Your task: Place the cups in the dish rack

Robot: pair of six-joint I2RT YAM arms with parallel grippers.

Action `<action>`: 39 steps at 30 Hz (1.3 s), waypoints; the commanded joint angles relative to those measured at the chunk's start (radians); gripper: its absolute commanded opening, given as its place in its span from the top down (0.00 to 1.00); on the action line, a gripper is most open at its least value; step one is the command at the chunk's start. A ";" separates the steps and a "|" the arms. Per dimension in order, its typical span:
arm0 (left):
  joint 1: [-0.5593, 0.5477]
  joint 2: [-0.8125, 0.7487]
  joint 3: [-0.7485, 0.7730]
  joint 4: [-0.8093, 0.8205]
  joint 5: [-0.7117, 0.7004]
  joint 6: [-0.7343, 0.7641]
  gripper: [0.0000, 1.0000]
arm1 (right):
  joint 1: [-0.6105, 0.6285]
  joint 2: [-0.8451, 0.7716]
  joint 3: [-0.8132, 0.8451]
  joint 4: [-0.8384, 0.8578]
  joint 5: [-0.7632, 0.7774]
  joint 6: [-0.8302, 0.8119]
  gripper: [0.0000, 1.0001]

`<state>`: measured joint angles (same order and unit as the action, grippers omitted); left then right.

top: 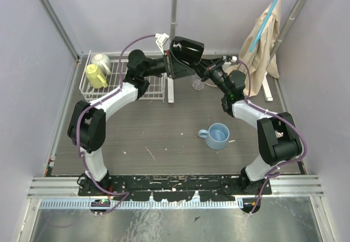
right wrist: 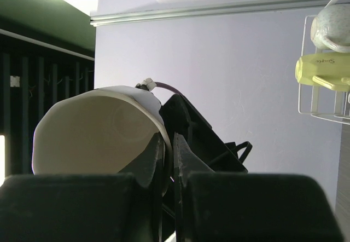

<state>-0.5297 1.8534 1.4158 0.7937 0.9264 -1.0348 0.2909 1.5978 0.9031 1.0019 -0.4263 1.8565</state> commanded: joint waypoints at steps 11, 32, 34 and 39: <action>0.007 -0.036 0.004 0.116 0.003 -0.045 0.27 | 0.053 -0.018 -0.006 0.061 -0.096 -0.054 0.99; -0.006 -0.031 0.031 -0.026 0.006 -0.007 1.00 | 0.054 -0.010 -0.006 0.063 -0.110 -0.097 0.99; -0.006 -0.047 0.021 -0.048 -0.001 0.020 1.00 | 0.054 -0.012 0.000 0.046 -0.117 -0.110 0.99; 0.003 -0.116 -0.045 -0.080 -0.043 0.111 1.00 | 0.050 -0.010 0.031 0.012 -0.136 -0.139 0.95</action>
<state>-0.4973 1.8339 1.3987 0.7177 0.8787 -0.9943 0.3038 1.5970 0.8867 1.0073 -0.4389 1.8309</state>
